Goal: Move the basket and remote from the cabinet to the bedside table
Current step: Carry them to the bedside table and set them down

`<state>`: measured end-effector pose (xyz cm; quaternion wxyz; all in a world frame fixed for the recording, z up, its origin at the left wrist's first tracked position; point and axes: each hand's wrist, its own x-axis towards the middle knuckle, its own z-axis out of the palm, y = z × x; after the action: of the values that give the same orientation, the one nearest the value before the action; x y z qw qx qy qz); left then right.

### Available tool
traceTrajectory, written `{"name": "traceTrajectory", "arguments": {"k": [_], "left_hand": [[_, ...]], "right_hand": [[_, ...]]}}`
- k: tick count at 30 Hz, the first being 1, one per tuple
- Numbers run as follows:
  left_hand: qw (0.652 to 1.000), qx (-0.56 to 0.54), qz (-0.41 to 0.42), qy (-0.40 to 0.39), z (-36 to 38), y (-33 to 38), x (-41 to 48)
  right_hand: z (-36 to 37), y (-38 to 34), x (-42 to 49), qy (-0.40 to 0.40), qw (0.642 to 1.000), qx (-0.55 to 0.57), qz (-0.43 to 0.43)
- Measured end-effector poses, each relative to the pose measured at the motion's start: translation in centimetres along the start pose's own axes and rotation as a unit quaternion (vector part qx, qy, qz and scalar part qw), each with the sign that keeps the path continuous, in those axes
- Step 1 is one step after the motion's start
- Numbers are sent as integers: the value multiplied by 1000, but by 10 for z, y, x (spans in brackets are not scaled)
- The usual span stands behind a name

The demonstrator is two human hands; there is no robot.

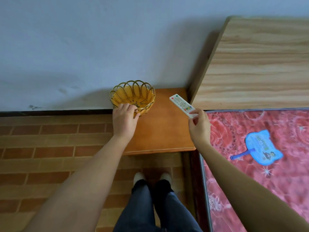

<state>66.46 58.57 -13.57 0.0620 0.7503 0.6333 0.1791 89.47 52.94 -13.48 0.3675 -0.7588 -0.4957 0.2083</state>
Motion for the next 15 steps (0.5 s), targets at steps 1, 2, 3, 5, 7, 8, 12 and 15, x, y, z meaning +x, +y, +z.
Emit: {"name": "traceTrajectory", "arguments": {"k": [1, 2, 3, 5, 7, 8, 12, 15], "left_hand": [[1000, 4, -2, -4, 7, 2, 2], [1000, 8, -2, -6, 15, 3, 4], [1000, 11, -1, -7, 23, 4, 6], [1000, 18, -3, -9, 41, 3, 10], [999, 27, -15, -15, 62, 0, 12], [999, 30, -19, -19, 72, -2, 12], [998, 31, -36, -31, 106, -12, 18], [998, 32, -38, -31, 128, -19, 25]], "right_hand": [[5, 7, 3, -3, 1000, 2, 5], [10, 14, 6, -6, 1000, 3, 13], [16, 21, 8, -9, 1000, 5, 21], [29, 36, 14, -22, 999, 1, 35], [43, 53, 22, -43, 998, -17, 48], [50, 61, 26, -51, 997, -32, 54], [75, 89, 45, -72, 993, -69, 58], [93, 104, 55, -79, 992, -75, 58]]}}
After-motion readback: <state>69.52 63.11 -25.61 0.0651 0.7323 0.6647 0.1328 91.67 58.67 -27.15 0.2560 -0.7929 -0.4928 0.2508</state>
